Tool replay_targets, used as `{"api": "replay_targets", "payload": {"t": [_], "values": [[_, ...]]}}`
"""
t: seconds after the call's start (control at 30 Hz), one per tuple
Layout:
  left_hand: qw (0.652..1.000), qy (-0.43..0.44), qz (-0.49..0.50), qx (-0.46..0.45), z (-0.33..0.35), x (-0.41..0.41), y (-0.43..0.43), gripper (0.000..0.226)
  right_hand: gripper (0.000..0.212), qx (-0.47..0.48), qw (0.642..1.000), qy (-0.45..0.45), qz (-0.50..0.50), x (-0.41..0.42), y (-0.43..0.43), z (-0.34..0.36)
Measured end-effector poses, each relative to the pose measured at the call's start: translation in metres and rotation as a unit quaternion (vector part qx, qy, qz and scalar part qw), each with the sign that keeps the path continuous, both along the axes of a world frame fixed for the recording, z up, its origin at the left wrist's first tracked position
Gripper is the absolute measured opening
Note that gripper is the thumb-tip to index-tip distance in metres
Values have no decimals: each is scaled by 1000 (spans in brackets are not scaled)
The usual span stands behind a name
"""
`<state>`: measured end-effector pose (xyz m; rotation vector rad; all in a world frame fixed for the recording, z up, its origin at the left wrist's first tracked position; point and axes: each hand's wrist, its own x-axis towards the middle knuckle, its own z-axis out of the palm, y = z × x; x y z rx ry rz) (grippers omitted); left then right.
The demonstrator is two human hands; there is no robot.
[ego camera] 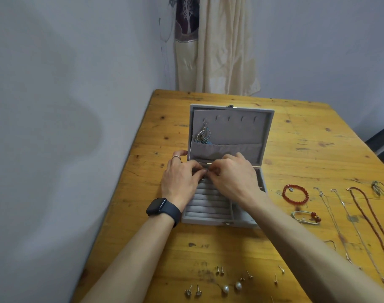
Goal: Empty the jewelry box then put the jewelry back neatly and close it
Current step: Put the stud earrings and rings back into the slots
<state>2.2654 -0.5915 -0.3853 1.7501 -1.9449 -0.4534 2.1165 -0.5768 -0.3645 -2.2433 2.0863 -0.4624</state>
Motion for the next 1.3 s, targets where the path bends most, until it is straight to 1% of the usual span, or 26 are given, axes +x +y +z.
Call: {"api": "replay_targets", "payload": {"t": [0.3, 0.33, 0.37, 0.4, 0.5, 0.67, 0.77, 0.87, 1.07, 1.17, 1.3], "values": [[1000, 7, 0, 18, 2, 0, -1, 19, 31, 21, 999, 43, -19, 5, -5, 0], [1000, 7, 1, 21, 2, -1, -1, 19, 30, 23, 999, 32, -26, 5, -5, 0], [1000, 11, 3, 24, 2, -3, 0, 19, 29, 22, 999, 0, -41, 5, -5, 1], [1000, 17, 5, 26, 3, -4, 0, 19, 27, 23, 996, -51, -64, 3, -5, 2], [999, 34, 6, 26, 4, -5, 3, 18, 18, 30, 968, -211, -130, -8, -8, 8], [999, 49, 16, -7, 4, -6, 2, 18, 15, 18, 931, -332, -150, -23, -3, 17], [999, 47, 16, -6, 4, -9, 0, 16, 13, -10, 916, -375, -141, -26, 0, 17], [999, 33, 22, -18, 1, -11, -1, 17, 11, -24, 908, -395, -136, -27, 4, 15], [1000, 11, 8, -25, 3, -8, 3, 17, 13, -22, 911, -386, -142, -32, 14, 9], [999, -23, -10, -40, 6, -5, 5, 17, 11, -18, 915, -377, -140, -32, 16, 4], [995, -90, -35, -40, 10, -4, 5, 22, 10, -12, 913, -383, -139, -32, 17, 1]]}}
